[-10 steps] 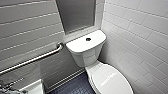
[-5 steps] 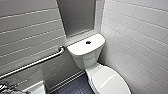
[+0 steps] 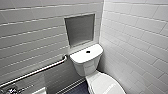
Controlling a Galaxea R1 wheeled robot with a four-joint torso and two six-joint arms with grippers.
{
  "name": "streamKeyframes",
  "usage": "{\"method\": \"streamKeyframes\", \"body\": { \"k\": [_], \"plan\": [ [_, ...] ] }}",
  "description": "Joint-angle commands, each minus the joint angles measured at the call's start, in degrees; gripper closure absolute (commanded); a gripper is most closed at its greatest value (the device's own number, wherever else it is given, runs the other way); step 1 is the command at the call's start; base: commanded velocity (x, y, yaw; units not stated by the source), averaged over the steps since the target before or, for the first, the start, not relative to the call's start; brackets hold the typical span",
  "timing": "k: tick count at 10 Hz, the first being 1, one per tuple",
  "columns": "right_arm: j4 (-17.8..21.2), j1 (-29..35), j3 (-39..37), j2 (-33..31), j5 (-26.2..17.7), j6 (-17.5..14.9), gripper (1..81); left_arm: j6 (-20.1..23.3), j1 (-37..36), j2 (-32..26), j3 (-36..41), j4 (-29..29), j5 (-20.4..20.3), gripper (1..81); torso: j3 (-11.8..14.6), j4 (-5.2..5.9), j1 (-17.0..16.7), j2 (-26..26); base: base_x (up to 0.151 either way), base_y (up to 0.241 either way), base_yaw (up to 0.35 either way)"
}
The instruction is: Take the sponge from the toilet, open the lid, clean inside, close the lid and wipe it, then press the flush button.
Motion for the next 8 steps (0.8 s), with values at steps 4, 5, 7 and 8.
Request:
{"method": "streamKeyframes", "body": {
  "k": [4,5,7,8],
  "plan": [
    [-4.73,-3.39,-7.76,6.45,-7.21,-0.24,81.1,-0.15,-0.60,4.61,-10.51,-5.89,5.64,1.0,3.54,0.00,-6.86,10.39,0.000,0.000,0.000],
    [-6.12,-4.44,-9.77,8.54,-7.21,-0.24,81.1,-0.15,-0.60,6.01,-12.96,-6.77,5.64,1.0,4.02,0.00,-8.02,12.24,0.000,0.000,0.000],
    [-8.16,-5.50,-14.16,12.42,-7.30,-0.24,81.1,-0.15,-0.43,7.68,-15.68,-7.03,5.64,1.0,4.19,0.00,-10.75,16.42,0.000,0.000,0.000],
    [-8.24,-5.67,-15.23,13.31,-7.30,-0.24,81.1,-0.15,-0.34,8.57,-17.10,-7.03,5.64,1.0,7.58,0.00,-12.15,18.59,0.000,0.000,0.000]
  ]
}}
